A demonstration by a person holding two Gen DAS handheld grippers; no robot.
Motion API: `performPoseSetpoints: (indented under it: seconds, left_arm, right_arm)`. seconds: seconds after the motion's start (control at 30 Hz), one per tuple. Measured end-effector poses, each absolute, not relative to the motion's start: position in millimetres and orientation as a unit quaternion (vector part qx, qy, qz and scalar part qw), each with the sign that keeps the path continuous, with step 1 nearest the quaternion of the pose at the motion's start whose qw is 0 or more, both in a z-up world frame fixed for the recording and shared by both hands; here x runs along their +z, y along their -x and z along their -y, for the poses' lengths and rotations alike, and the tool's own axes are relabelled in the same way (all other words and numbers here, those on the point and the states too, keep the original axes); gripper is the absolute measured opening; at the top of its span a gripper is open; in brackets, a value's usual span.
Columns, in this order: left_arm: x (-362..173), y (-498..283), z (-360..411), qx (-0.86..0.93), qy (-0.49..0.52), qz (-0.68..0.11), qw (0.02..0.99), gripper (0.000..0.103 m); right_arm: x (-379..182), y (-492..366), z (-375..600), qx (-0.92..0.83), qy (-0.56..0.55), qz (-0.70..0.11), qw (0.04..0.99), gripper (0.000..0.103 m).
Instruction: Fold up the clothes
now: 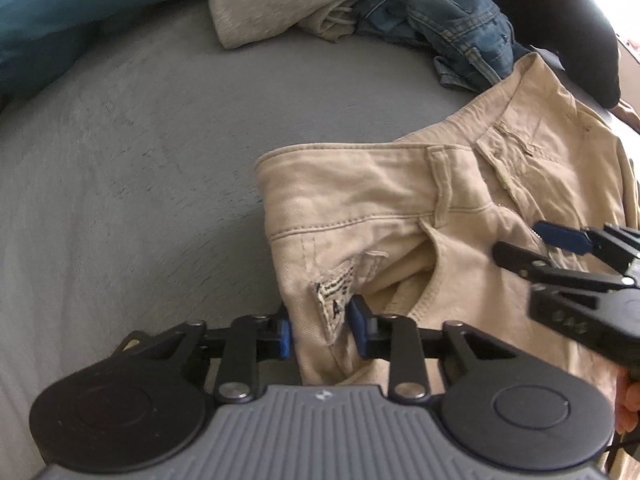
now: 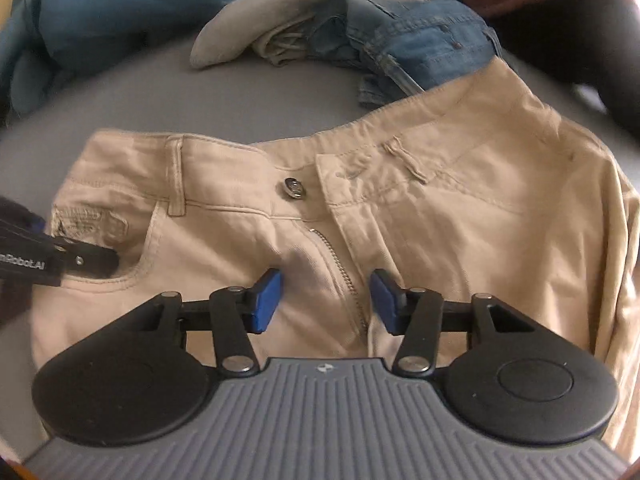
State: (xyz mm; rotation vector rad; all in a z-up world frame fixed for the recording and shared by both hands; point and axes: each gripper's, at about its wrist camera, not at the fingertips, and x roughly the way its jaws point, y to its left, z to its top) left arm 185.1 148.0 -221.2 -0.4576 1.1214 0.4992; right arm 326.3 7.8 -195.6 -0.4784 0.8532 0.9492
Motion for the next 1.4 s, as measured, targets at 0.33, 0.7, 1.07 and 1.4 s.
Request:
performPoseSetpoints:
  seconds: [0.33,0.7,1.07,1.4]
  left_arm:
    - [-213,-173,-143,0.247,0.223,-0.492,0.805,0.010]
    - [-228,-182,-152,0.245,0.223,-0.513,0.792,0.019]
    - [-230,-179,-156,0.249,0.235,-0.511,0.788,0.020]
    - [-219,-166,-150,0.255,0.228,-0.490,0.802,0.006]
  right_arm:
    - [-185,-318,-23,0.441,0.232,-0.363,0.788,0.004]
    - [-206,-332,-52,0.434,0.210,-0.374,0.792,0.007]
    - [-127,-402,36,0.346,0.156,-0.313,0.871,0.082]
    - [-187,-517,56,0.325,0.014,-0.501,0.802,0.009]
